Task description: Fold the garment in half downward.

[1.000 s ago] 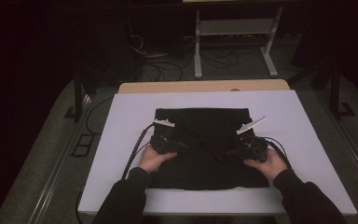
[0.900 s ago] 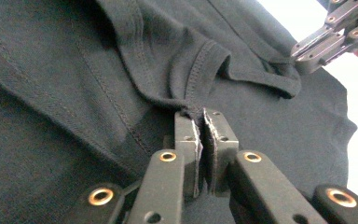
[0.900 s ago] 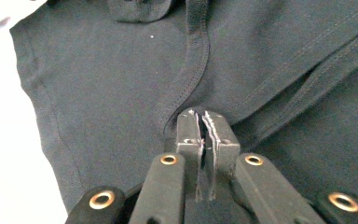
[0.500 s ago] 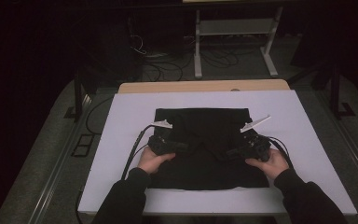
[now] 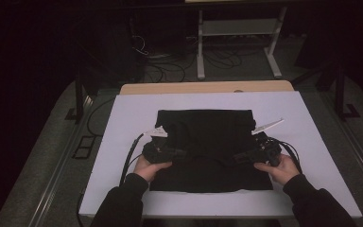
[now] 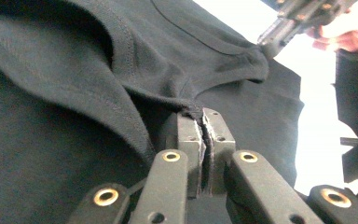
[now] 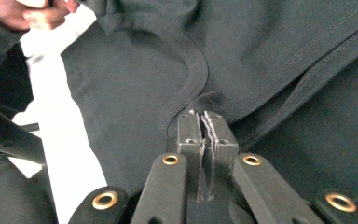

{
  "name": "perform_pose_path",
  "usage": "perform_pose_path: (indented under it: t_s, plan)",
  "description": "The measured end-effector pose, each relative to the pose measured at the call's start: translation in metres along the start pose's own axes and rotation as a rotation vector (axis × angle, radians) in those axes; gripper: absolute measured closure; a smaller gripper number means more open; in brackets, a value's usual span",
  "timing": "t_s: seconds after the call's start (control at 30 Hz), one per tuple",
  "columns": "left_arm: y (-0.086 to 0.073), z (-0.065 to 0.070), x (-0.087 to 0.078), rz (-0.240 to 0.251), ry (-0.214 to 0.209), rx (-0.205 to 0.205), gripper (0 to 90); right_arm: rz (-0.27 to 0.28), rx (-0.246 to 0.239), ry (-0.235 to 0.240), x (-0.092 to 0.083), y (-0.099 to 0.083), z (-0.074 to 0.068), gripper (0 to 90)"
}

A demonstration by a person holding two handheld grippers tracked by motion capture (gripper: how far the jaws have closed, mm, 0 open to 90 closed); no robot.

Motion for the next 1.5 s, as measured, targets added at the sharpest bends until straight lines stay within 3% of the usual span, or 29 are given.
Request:
perform_pose_path:
  t_s: [0.23, 0.5, 0.8, 1.03, 1.23, 1.5]
  plan:
    - [-0.013, 0.01, 0.003, -0.039, -0.011, 0.017, 86.1, -0.001, 0.014, 0.029, -0.001, -0.01, -0.004, 84.9]
    - [-0.027, 0.015, -0.006, -0.024, -0.04, 0.015, 86.1, -0.012, 0.013, 0.071, -0.001, -0.023, -0.013, 84.9]
    - [-0.034, 0.021, -0.01, -0.046, -0.067, 0.019, 86.1, -0.042, 0.001, 0.103, 0.001, -0.031, -0.021, 84.9]
    - [-0.042, 0.025, -0.007, -0.091, -0.088, 0.028, 86.0, -0.072, 0.004, 0.123, 0.009, -0.041, -0.026, 84.9]
    - [-0.046, 0.027, -0.007, -0.109, -0.084, 0.03, 86.0, -0.078, 0.011, 0.138, 0.008, -0.044, -0.028, 84.9]
    - [-0.051, 0.029, -0.008, -0.132, -0.092, 0.025, 86.0, -0.094, -0.014, 0.158, 0.01, -0.045, -0.032, 84.9]
Point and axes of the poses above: each handheld gripper's, and its own axes: x roughly forward along the jaws, y roughly out of its top, z roughly to its right, the point moved 5 cm from there along x, roughly forward along the jaws, and after that the axes turned 10 degrees about -z, right-handed, at the moved point
